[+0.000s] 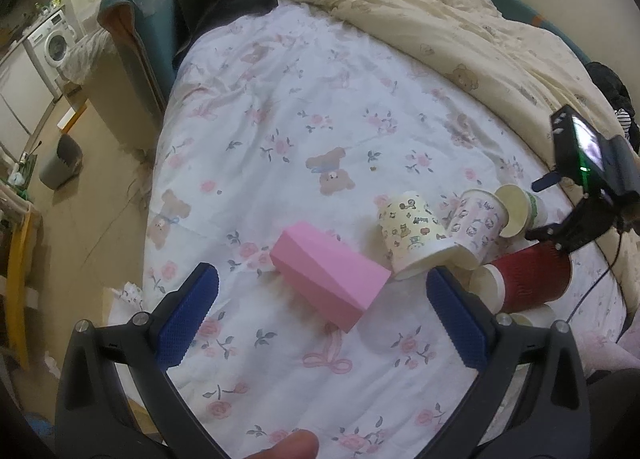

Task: Flip cup upside down
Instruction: 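Reach the right gripper to the green-leaf white cup and close on it, then lift the green-leaf cup with the right gripper, set it upright near the left gripper, release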

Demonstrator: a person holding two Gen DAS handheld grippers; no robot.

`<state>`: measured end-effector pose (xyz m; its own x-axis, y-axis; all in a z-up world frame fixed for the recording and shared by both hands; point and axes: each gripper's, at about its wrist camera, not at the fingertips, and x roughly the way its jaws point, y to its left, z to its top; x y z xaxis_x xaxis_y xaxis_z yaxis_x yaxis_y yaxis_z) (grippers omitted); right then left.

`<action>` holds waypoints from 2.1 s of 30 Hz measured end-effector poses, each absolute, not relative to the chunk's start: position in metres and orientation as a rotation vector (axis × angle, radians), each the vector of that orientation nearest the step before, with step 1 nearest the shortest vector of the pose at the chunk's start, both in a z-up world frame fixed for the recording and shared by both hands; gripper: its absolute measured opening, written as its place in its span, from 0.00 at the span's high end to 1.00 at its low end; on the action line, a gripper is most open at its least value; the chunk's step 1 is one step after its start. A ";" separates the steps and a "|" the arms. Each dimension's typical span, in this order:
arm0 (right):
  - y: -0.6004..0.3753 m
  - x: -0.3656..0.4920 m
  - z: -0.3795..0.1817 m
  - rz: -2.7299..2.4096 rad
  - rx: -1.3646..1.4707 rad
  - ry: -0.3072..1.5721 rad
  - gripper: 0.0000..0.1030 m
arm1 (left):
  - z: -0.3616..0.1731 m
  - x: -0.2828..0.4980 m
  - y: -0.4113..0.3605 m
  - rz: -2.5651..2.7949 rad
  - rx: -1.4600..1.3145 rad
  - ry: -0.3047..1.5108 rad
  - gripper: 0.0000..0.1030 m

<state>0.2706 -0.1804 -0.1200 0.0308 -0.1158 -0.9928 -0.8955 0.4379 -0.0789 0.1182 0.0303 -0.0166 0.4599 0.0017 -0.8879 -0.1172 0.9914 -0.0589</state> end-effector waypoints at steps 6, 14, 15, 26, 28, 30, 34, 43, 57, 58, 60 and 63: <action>-0.176 0.280 -0.144 0.781 -1.008 1.449 0.38 | -0.022 0.122 0.031 0.088 -0.094 1.103 0.00; -0.191 0.278 -0.103 0.720 -0.881 1.394 0.39 | -0.014 0.118 0.031 0.076 -0.105 1.083 0.00; -0.194 0.276 -0.092 0.700 -0.853 1.374 0.39 | -0.011 0.116 0.031 0.071 -0.108 1.075 0.00; -0.207 0.215 -0.020 0.599 -0.517 1.340 0.39 | 0.010 0.092 0.034 0.062 -0.125 1.015 0.00; -0.202 0.192 -0.009 0.602 -0.451 1.319 0.39 | 0.015 0.085 0.036 0.067 -0.128 1.003 0.00; -0.199 0.172 -0.007 0.626 -0.378 1.291 0.39 | 0.019 0.078 0.038 0.069 -0.124 0.996 0.00; -0.183 0.133 0.005 0.670 -0.267 1.253 0.39 | 0.022 0.063 0.043 0.073 -0.129 0.989 0.00; -0.151 0.077 -0.034 0.698 0.054 1.348 0.39 | 0.018 0.027 0.057 0.122 -0.117 1.007 0.00; -0.121 0.052 -0.140 0.586 0.349 1.592 0.39 | -0.004 0.006 0.067 0.152 -0.205 1.091 0.00; -0.119 0.053 -0.144 0.584 0.351 1.600 0.39 | -0.004 0.006 0.065 0.152 -0.197 1.087 0.00; -0.116 0.055 -0.148 0.577 0.346 1.609 0.39 | -0.004 0.007 0.063 0.145 -0.190 1.089 0.00; -0.113 0.056 -0.150 0.565 0.336 1.603 0.39 | -0.006 0.009 0.062 0.139 -0.203 1.099 0.00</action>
